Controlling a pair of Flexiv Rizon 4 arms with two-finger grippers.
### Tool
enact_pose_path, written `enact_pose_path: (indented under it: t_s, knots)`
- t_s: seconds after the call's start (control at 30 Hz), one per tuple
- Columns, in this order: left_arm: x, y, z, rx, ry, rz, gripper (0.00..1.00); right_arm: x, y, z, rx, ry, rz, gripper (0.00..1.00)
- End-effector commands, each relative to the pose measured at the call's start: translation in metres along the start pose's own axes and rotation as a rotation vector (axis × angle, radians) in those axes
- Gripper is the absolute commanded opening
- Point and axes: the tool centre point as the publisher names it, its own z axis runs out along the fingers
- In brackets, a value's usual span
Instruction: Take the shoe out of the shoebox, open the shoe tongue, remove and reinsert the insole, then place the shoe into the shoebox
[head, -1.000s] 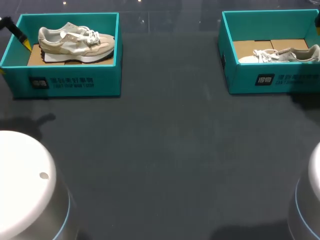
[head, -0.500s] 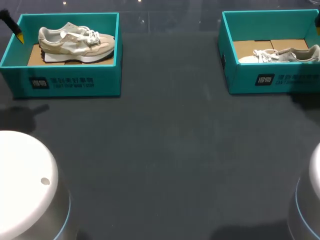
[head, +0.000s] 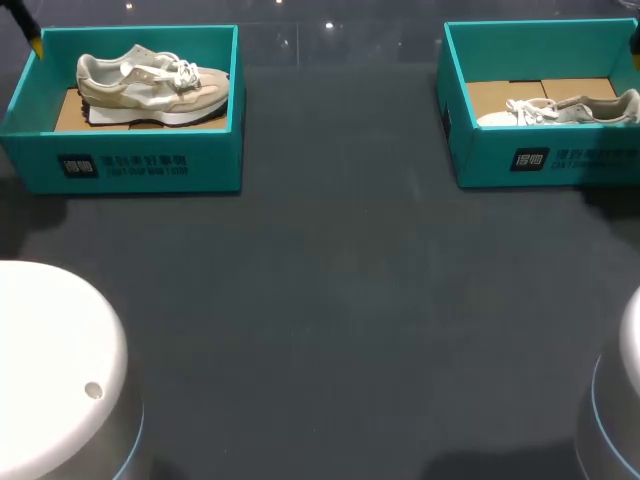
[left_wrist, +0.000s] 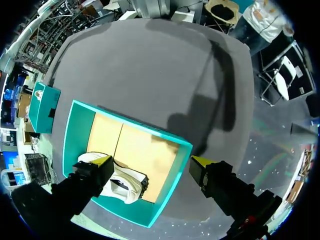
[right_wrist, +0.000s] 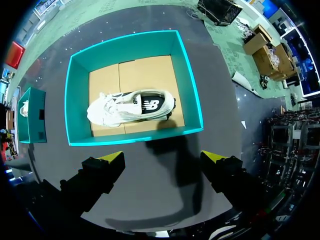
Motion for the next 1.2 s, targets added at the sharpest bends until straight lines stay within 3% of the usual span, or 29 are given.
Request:
enact_pose_path:
  t_s: [0.03,0.2,0.53,0.67,0.9,1.2]
  knots:
    - [0.002,0.027,0.003,-0.061,0.0,0.06,1.0,0.0,-0.001,0.0,-0.001,-0.001,0.001,1.0]
    - [0.001,0.075,0.013,-0.147,0.128,0.234,1.0,0.0,-0.001,0.0,-0.001,-0.001,0.001,1.0]
    - [0.001,0.075,0.013,-0.147,0.128,0.234,1.0,0.0,-0.001,0.0,-0.001,-0.001,0.001,1.0]
    - [-0.011,0.093,0.018,-0.165,0.064,0.271,1.0,0.0,-0.001,0.0,-0.001,-0.001,0.001,1.0]
    - [-0.031,0.128,0.042,-0.21,0.136,0.288,1.0,0.0,-0.001,0.0,-0.001,-0.001,0.001,1.0]
    - [-0.047,0.154,0.075,-0.219,0.145,0.294,1.0,0.0,-0.001,0.0,-0.001,-0.001,0.001,1.0]
